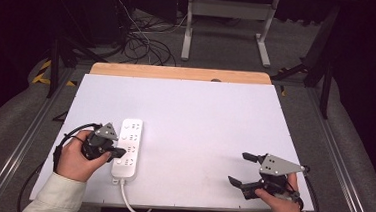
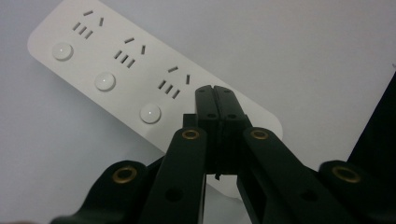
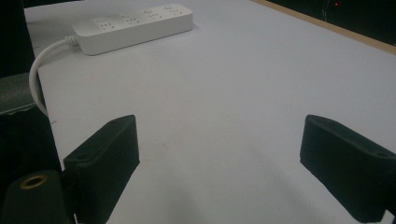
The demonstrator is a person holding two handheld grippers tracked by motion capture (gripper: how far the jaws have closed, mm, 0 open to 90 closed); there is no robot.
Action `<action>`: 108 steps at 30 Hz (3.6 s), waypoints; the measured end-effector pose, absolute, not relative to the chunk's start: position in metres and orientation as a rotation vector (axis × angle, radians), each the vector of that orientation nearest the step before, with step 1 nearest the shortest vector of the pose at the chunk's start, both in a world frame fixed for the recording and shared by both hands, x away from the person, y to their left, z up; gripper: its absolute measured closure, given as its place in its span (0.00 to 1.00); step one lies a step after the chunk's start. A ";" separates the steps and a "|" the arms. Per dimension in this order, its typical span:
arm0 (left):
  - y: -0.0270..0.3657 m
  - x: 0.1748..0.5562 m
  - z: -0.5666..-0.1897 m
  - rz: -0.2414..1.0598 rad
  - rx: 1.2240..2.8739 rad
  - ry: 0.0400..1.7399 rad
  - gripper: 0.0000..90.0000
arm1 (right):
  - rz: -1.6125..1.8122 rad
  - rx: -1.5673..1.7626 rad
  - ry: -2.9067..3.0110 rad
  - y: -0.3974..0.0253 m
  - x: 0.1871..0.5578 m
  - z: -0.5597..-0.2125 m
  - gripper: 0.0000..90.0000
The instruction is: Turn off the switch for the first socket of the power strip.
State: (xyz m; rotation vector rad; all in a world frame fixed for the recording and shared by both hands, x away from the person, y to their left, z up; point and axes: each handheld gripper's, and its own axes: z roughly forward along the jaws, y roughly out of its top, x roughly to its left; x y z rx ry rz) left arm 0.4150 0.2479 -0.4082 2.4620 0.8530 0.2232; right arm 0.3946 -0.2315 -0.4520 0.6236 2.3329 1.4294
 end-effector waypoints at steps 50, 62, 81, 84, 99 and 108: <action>0.234 0.426 -0.426 0.170 2.665 0.949 1.00 | 1.415 0.608 2.365 -0.229 0.395 -0.456 0.13; 0.234 0.426 -0.428 0.169 2.669 0.959 1.00 | 1.416 0.609 2.367 -0.229 0.395 -0.456 0.13; 0.232 0.425 -0.429 0.182 2.676 0.965 1.00 | 1.416 0.606 2.367 -0.229 0.394 -0.456 0.13; 0.232 0.425 -0.429 0.188 2.680 0.961 1.00 | 1.416 0.605 2.367 -0.228 0.394 -0.456 0.13; 0.231 0.422 -0.432 0.232 2.675 0.949 1.00 | 1.411 0.602 2.369 -0.228 0.394 -0.456 0.13; 0.234 0.419 -0.424 0.260 2.618 0.948 1.00 | 1.417 0.609 2.364 -0.229 0.394 -0.456 0.13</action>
